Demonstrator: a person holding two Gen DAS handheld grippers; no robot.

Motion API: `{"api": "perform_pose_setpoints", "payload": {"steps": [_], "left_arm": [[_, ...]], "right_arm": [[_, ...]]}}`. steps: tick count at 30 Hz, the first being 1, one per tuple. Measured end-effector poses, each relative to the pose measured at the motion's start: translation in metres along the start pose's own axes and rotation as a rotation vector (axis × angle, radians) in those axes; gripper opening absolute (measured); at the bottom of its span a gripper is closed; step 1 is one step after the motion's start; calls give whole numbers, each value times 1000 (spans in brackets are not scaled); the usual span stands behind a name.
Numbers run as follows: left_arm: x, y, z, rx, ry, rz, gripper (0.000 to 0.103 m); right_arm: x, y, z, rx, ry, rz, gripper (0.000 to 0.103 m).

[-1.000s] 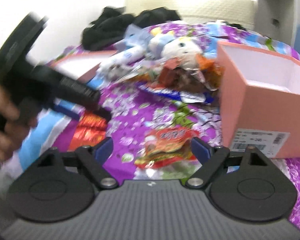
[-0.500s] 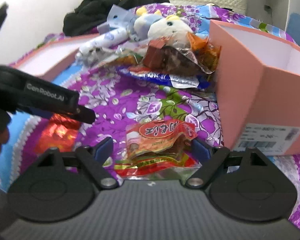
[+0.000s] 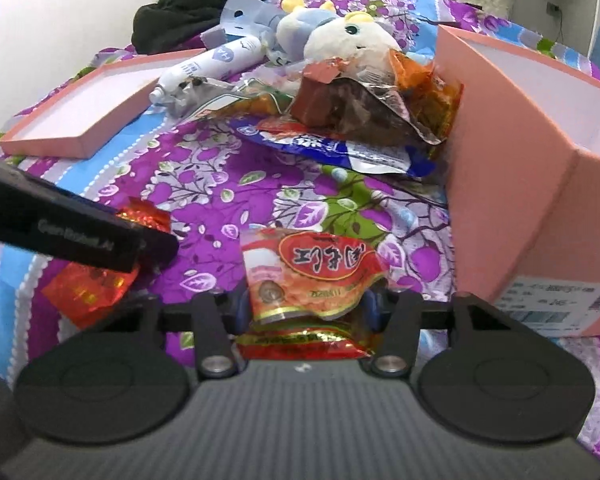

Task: Organize snacks
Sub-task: 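Carry both held snacks over the large pink box and open both tools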

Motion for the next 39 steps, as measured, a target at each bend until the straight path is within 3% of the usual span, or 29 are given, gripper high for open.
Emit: {"api": "perform_pose_setpoints", "payload": {"steps": [10, 30, 36, 39], "left_arm": [[-43, 17, -18, -27, 52, 29, 57], [-190, 78, -40, -42, 273, 110, 57], [-214, 108, -39, -48, 298, 172, 57], [-210, 128, -38, -49, 273, 222, 57]], "right_arm": [[-37, 14, -8, 38, 33, -3, 54], [-190, 47, -54, 194, 259, 63, 54], [-229, 69, -57, 233, 299, 111, 54], [-241, 81, -54, 252, 303, 136, 54]]}}
Point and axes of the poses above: each gripper's, at about its wrist camera, not at the fingertips, and x roughly the way its jaws point, y to its right, z to its underside, the point moved 10 cm from there along x, roughly the way its jaws point, and after that the axes turned 7 degrees about z, right-handed, at the moved point
